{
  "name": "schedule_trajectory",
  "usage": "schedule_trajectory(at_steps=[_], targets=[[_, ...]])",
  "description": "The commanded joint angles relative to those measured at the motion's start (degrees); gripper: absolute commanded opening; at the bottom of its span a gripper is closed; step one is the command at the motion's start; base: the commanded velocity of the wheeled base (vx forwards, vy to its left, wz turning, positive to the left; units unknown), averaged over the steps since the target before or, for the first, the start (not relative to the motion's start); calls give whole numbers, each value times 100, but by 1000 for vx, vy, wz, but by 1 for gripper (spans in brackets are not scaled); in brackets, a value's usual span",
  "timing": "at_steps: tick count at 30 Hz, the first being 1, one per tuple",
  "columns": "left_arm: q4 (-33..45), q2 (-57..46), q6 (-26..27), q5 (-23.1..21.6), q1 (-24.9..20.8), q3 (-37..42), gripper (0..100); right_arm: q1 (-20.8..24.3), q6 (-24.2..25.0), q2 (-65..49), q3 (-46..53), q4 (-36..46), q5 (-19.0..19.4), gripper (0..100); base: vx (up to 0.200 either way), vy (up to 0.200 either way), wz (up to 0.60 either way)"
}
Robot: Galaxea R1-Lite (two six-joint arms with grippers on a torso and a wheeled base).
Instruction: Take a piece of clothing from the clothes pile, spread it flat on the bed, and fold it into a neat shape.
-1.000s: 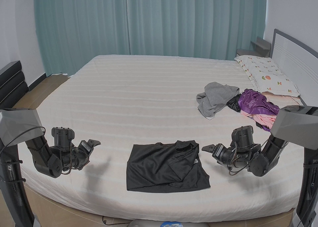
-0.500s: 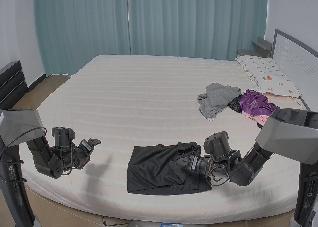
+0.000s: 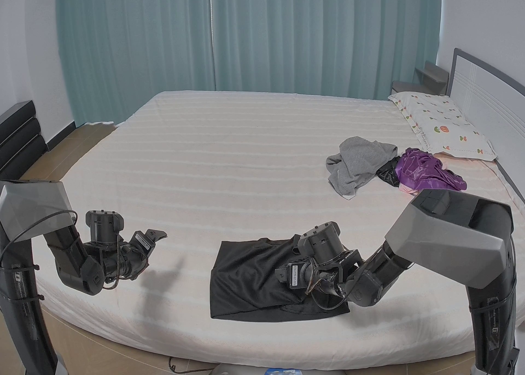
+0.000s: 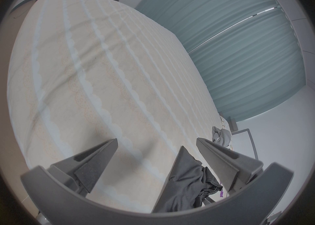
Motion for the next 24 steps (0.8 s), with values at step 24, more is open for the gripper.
schedule_trajectory(at_steps=[24], targets=[[-2, 10, 11, 1, -1, 1, 100, -1015, 32, -1158, 1669, 265, 91, 100, 0, 0, 0]])
